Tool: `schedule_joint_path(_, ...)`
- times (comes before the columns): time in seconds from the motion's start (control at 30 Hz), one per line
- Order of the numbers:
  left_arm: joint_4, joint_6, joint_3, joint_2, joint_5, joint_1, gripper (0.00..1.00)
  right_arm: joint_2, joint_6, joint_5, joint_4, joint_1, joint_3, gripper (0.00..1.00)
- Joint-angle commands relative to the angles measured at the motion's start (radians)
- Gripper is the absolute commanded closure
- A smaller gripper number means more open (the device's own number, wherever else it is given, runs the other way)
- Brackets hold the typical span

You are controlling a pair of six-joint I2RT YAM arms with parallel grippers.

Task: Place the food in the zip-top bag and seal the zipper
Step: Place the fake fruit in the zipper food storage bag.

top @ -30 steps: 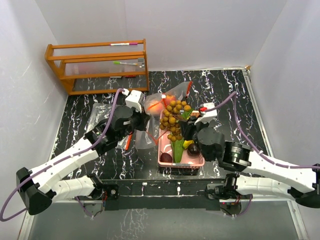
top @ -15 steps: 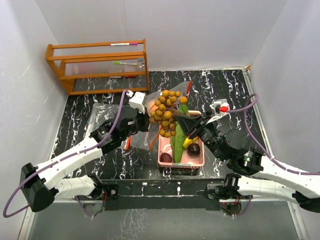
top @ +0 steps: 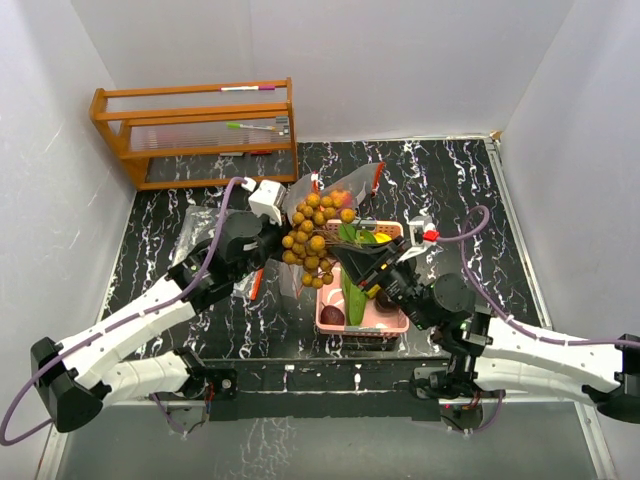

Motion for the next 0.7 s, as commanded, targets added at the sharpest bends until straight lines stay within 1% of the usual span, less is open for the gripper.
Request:
schedule_joint_path(0.0,0.023,-0.025,0.051,-0.049,0.038,-0.003,1.0,0.043,0.038,0.019,0.138,-0.001,-0.054,0.92)
schedule_joint_path(0.1,0.02,-0.027,0.057,-0.073,0.042,-0.003,1.0,0.064,0.047,0.055,0.151,0.0,-0.094,0.92)
schedule_joint_path(0.2,0.006,-0.023,0.065,-0.092,0.03,-0.003,1.0,0.08,0.054,0.129,0.059,-0.001,-0.076,0.92)
schedule_joint_path(0.37,0.001,-0.016,0.061,-0.1,0.013,-0.003,1.0,0.096,0.005,0.168,-0.1,0.0,-0.014,0.92)
schedule_joint_path(0.57,0.016,-0.014,0.056,-0.051,0.03,-0.003,1.0,0.206,-0.082,0.188,-0.308,0.0,0.133,0.92)
schedule_joint_path(0.67,0.026,-0.013,0.057,-0.02,0.051,-0.003,1.0,0.243,-0.128,0.153,-0.337,0.0,0.18,0.92)
